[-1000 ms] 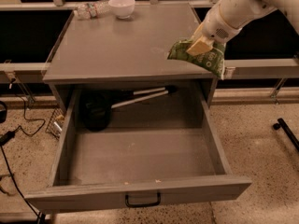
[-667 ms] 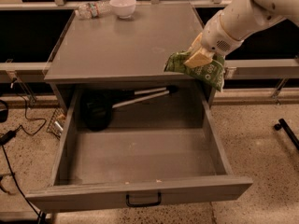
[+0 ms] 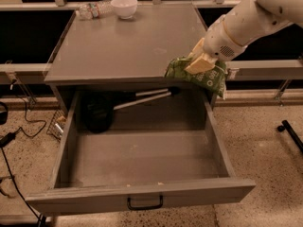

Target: Place green jalapeno chip bag into top drawer

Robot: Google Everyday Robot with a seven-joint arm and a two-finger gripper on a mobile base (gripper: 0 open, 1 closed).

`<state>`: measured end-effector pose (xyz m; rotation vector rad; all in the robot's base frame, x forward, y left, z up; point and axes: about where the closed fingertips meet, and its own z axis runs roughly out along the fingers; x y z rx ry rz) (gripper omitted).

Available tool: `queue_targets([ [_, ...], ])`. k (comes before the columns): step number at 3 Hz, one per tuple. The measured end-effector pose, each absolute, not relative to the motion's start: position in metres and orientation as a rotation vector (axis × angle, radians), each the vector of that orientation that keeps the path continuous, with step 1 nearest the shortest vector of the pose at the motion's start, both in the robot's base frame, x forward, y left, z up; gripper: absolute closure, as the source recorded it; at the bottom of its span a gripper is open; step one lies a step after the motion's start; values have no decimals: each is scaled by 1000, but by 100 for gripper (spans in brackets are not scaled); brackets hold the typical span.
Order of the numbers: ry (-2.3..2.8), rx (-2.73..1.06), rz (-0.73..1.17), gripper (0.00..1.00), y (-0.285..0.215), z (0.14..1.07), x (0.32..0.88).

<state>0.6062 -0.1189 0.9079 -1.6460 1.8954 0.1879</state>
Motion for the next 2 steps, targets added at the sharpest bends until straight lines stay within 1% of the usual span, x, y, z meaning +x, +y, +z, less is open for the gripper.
queue_targets([
  [2, 1850, -1651, 368, 100, -95, 886, 538],
])
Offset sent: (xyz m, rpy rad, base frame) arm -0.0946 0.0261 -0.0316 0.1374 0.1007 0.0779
